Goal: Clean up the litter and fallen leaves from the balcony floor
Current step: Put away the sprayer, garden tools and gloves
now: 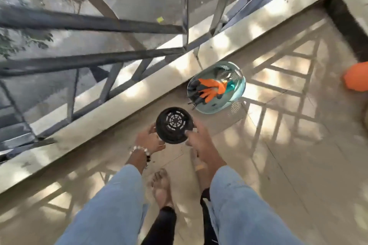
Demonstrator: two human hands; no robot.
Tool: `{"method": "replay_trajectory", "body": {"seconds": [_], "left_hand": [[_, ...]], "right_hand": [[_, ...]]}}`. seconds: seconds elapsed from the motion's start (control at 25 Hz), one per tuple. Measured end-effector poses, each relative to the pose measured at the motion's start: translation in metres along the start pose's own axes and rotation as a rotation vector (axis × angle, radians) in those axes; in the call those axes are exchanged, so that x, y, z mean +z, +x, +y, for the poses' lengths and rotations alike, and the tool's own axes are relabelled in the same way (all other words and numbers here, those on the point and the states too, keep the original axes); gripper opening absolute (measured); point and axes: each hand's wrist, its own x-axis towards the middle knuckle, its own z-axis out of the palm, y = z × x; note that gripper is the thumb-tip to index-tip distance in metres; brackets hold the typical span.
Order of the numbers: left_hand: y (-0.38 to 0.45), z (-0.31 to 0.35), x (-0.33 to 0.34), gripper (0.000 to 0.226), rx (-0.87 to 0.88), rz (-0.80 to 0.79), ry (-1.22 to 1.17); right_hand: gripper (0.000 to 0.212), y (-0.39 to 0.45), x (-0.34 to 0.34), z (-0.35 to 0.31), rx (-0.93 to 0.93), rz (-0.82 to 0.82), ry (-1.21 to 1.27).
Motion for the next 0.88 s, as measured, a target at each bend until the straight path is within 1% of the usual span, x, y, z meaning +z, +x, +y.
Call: {"method": "replay_trajectory", "body": {"seconds": [0.08,0.16,0.24,0.32,0.4,0.48,0.52,0.6,0.64,0.76,0.88], "left_hand": [[0.045,-0.003,0.012,0.044,0.014,0.019,-0.020],[0.088,-0.012,0.022,0.054,0.055,0.030,-0.014],[0.119,-0.018,0.029,0.054,0.089,0.034,-0.010],[0.142,-0.022,0.034,0.050,0.127,0.063,0.000],[0.159,-0.025,0.036,0.049,0.158,0.072,-0.022],[0.168,-0.031,0.037,0.053,0.169,0.040,-0.026],[0.168,-0.034,0.037,0.060,0.160,0.027,-0.024],[0.152,-0.042,0.033,0.069,0.131,0.023,-0.005],[0.138,-0.046,0.029,0.067,0.115,0.037,0.009],[0.077,-0.057,0.017,0.052,0.054,0.052,-0.031],[-0.016,-0.062,-0.007,0.034,0.038,0.086,-0.019]], "right_hand": [[0.056,0.046,0.013,0.017,0.021,-0.016,0.023],[0.063,0.088,0.027,0.036,0.030,-0.041,0.055],[0.070,0.116,0.038,0.049,0.022,-0.057,0.100],[0.079,0.133,0.047,0.057,0.009,-0.053,0.129],[0.082,0.141,0.050,0.061,-0.027,-0.027,0.138],[0.083,0.140,0.050,0.067,-0.061,-0.045,0.125],[0.084,0.135,0.048,0.068,-0.062,-0.068,0.121],[0.084,0.115,0.040,0.064,-0.019,-0.103,0.111],[0.082,0.099,0.035,0.060,0.006,-0.110,0.095],[0.064,0.042,0.020,0.036,0.044,-0.107,-0.035],[0.041,-0.036,0.003,-0.003,0.023,-0.092,-0.206]]}}
